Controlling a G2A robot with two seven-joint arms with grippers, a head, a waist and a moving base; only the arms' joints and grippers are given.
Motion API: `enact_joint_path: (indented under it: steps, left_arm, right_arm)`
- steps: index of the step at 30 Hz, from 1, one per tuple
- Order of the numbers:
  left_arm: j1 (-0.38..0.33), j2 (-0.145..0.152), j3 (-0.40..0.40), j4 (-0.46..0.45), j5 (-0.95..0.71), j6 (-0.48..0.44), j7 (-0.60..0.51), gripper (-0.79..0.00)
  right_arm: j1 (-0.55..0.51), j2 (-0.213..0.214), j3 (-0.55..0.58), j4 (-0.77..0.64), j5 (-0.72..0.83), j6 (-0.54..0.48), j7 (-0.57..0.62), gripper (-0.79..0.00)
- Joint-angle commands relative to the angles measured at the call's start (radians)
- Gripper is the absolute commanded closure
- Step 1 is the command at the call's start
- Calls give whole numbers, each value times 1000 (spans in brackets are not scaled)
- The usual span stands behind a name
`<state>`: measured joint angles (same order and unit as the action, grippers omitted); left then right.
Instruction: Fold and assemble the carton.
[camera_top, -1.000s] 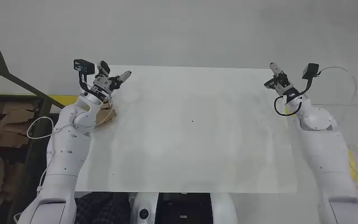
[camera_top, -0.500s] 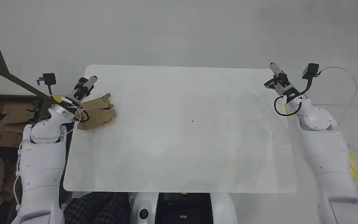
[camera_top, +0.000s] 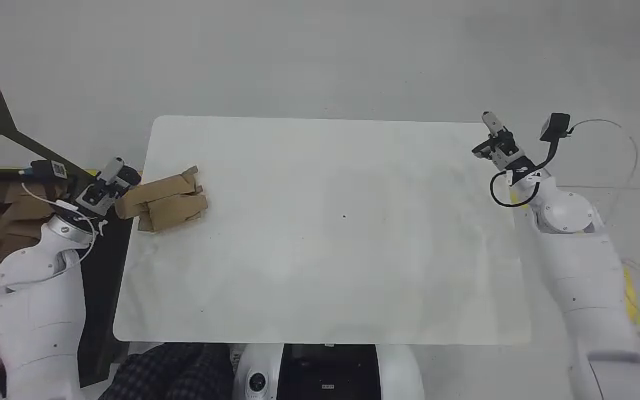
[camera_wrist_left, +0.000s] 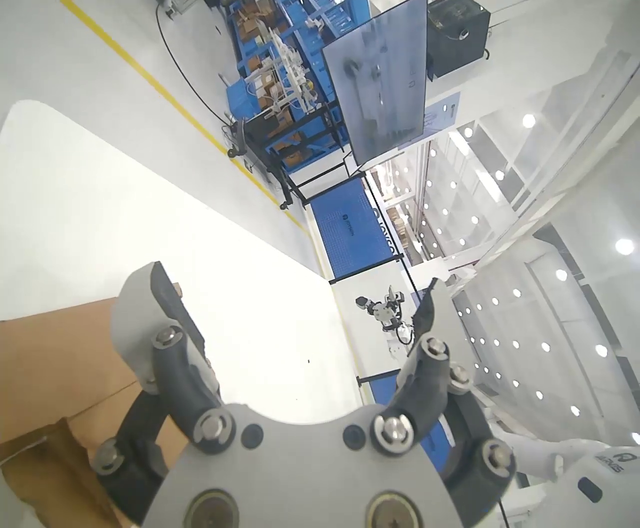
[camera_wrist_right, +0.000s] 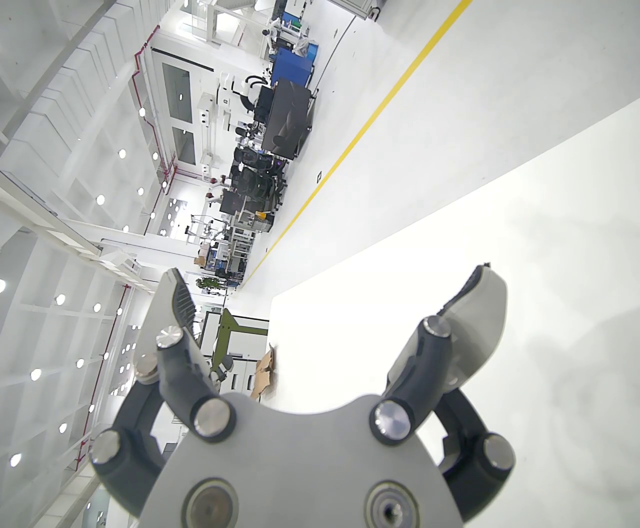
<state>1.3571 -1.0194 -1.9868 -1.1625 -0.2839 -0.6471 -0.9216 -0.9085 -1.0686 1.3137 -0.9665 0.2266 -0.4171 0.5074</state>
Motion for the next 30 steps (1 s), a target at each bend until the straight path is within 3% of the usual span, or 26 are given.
enact_joint_path:
  steps: [1,15,18,24,30]
  left_arm:
    - [0,0,0,0,1,0,6,-785]
    - [0,0,0,0,1,0,6,-785]
    - [6,0,0,-9,24,16,47,-785]
    - [19,9,-34,32,30,81,104,-785]
    - [41,26,-103,122,17,68,105,-785]
  right_arm:
    - [0,0,0,0,0,0,0,-785]
    - [0,0,0,0,0,0,0,-785]
    - [0,0,0,0,0,0,0,-785]
    - [0,0,0,0,0,0,0,-785]
    - [0,0,0,0,0,0,0,-785]
